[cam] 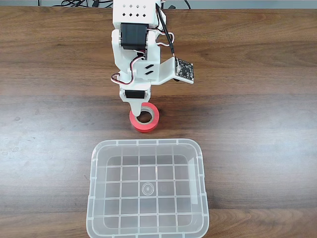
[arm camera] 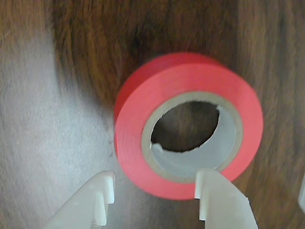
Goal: Grab the tape and place it in the box.
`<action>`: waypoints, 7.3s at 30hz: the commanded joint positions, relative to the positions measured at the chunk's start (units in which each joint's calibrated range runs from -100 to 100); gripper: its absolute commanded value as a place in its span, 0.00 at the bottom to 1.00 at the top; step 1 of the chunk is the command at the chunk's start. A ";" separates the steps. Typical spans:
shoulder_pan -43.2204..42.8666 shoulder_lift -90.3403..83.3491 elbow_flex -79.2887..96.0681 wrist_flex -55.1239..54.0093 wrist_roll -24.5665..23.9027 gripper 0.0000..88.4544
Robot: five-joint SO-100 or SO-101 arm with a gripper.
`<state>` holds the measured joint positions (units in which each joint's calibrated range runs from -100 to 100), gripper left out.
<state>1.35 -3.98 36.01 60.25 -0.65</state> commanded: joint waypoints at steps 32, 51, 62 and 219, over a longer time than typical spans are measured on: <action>-2.16 -0.05 3.28 -4.09 4.18 0.17; -1.72 2.45 0.91 -4.43 4.18 0.06; -2.30 -10.83 -14.24 11.49 3.87 0.06; -5.67 -88.06 60.40 -3.83 4.29 0.01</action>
<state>-5.03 -83.17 94.68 54.66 3.99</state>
